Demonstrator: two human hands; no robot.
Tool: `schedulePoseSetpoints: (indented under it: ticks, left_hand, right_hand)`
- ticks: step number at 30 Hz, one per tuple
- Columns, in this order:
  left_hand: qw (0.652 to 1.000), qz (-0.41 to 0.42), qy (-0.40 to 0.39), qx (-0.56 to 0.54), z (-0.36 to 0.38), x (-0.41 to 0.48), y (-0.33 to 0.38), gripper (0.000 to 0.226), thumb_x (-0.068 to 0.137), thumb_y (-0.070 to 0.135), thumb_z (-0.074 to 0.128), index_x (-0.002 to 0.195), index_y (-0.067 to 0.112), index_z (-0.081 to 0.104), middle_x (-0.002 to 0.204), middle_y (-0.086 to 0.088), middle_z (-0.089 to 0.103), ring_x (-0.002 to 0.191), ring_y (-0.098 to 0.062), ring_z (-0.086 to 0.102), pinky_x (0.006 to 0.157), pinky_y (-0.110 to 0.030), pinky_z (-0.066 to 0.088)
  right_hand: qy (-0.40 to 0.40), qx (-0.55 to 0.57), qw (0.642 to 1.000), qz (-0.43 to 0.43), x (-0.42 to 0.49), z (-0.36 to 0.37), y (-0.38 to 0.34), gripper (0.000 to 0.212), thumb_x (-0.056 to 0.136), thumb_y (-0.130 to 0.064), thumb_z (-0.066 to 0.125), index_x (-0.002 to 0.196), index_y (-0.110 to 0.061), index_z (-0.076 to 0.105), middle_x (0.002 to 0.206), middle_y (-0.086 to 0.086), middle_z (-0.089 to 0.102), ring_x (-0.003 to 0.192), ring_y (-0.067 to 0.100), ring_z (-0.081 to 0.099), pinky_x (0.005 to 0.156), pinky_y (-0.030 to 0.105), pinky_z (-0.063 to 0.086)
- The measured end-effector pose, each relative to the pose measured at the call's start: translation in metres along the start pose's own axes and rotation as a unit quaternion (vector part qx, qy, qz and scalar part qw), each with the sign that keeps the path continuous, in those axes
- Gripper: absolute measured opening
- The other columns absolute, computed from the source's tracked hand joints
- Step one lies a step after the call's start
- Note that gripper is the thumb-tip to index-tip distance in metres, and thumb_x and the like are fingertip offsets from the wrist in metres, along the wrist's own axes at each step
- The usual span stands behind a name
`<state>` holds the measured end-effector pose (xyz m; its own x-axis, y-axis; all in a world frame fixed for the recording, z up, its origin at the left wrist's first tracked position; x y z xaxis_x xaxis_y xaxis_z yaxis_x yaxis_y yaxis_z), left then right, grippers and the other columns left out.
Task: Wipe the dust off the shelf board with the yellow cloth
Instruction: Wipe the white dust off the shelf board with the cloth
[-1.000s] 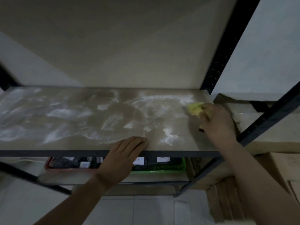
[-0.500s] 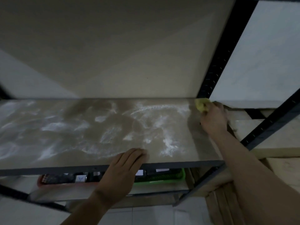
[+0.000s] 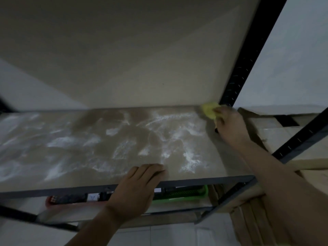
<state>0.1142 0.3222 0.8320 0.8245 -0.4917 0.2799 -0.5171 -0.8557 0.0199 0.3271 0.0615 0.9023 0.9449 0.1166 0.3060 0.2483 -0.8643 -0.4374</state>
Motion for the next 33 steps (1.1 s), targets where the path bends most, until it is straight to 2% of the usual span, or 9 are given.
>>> schedulePoseSetpoints:
  ticks: [4,7,11,14,17,19,22,29,33]
  left_hand:
    - [1.000,0.001,0.009,0.015,0.002,-0.001,0.000,0.050,0.088,0.023,0.051,0.138,0.018,0.050,0.140,-0.004,0.058,0.127,-0.021,0.048,0.101,-0.031,0.033]
    - [1.000,-0.002,0.015,0.021,0.003,-0.002,0.000,0.049,0.090,0.025,0.049,0.139,0.018,0.050,0.140,-0.005,0.057,0.127,-0.023,0.048,0.100,-0.033,0.034]
    - [0.999,0.004,0.018,0.031,0.004,-0.003,-0.001,0.047,0.091,0.026,0.048,0.137,0.018,0.053,0.140,-0.006,0.059,0.127,-0.023,0.048,0.100,-0.033,0.033]
    - [0.999,-0.002,0.010,0.036,0.006,-0.001,0.000,0.049,0.090,0.029,0.048,0.139,0.018,0.051,0.140,-0.006,0.061,0.127,-0.023,0.047,0.099,-0.034,0.033]
    - [0.999,0.000,0.012,0.042,0.003,-0.001,0.000,0.049,0.090,0.028,0.049,0.138,0.018,0.052,0.139,-0.006,0.061,0.126,-0.023,0.048,0.098,-0.034,0.034]
    - [0.999,0.002,0.014,0.039,0.003,-0.001,0.000,0.049,0.090,0.027,0.049,0.137,0.018,0.054,0.140,-0.006,0.061,0.126,-0.024,0.049,0.097,-0.034,0.035]
    - [0.999,0.002,0.014,0.043,0.004,-0.002,0.000,0.049,0.090,0.029,0.048,0.138,0.017,0.052,0.139,-0.006,0.061,0.125,-0.023,0.049,0.098,-0.034,0.034]
    - [0.999,0.003,0.018,0.046,0.005,-0.001,0.000,0.048,0.092,0.028,0.048,0.137,0.015,0.054,0.139,-0.008,0.062,0.124,-0.024,0.050,0.096,-0.036,0.037]
    - [0.999,0.003,0.021,0.045,0.004,-0.002,0.000,0.048,0.092,0.029,0.048,0.139,0.016,0.050,0.140,-0.008,0.060,0.124,-0.025,0.050,0.096,-0.035,0.037]
  right_hand:
    - [-0.076,-0.145,0.979,0.123,0.018,0.008,0.029,0.059,0.083,-0.055,0.031,0.120,-0.015,0.052,0.119,0.016,0.057,0.105,0.038,0.052,0.084,0.041,0.045]
    - [-0.085,-0.187,0.975,0.082,0.007,0.025,0.009,0.042,0.090,-0.038,0.045,0.126,-0.018,0.055,0.131,0.013,0.052,0.115,0.040,0.046,0.095,0.043,0.039]
    - [-0.097,-0.086,0.989,-0.078,0.004,0.026,-0.019,0.035,0.087,-0.021,0.055,0.120,-0.021,0.066,0.123,0.002,0.065,0.105,0.024,0.061,0.090,0.023,0.039]
    - [-0.077,-0.034,0.996,-0.006,0.028,0.020,-0.008,0.040,0.085,-0.026,0.051,0.121,-0.018,0.065,0.121,0.006,0.066,0.108,0.029,0.062,0.097,0.034,0.048]
    - [-0.100,-0.118,0.987,0.042,0.033,0.029,-0.008,0.040,0.086,-0.021,0.043,0.124,-0.018,0.059,0.125,0.011,0.062,0.111,0.033,0.057,0.101,0.041,0.041]
    - [-0.101,-0.138,0.985,-0.023,0.023,0.038,-0.027,0.040,0.084,-0.024,0.043,0.118,-0.021,0.063,0.123,0.007,0.064,0.107,0.031,0.058,0.097,0.037,0.040]
    - [-0.121,-0.023,0.986,-0.110,0.006,0.042,-0.052,0.039,0.080,-0.021,0.050,0.112,-0.026,0.072,0.124,0.000,0.067,0.106,0.026,0.062,0.094,0.027,0.045]
    - [-0.099,-0.134,0.986,-0.021,0.029,0.022,-0.024,0.039,0.095,-0.021,0.046,0.131,-0.022,0.058,0.138,0.004,0.055,0.121,0.027,0.053,0.105,0.034,0.034]
    - [-0.132,-0.092,0.982,-0.102,0.014,0.039,-0.039,0.038,0.088,-0.015,0.054,0.124,-0.023,0.065,0.135,-0.001,0.060,0.122,0.022,0.054,0.100,0.024,0.031]
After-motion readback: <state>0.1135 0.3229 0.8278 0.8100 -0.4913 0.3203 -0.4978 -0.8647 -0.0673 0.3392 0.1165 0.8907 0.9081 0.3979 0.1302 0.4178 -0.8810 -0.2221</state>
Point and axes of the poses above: each hand's wrist, its own x-axis towards the middle knuckle, its own z-axis out of the palm, y = z × x, the point moved 5 cm from there along x, towards the middle knuckle
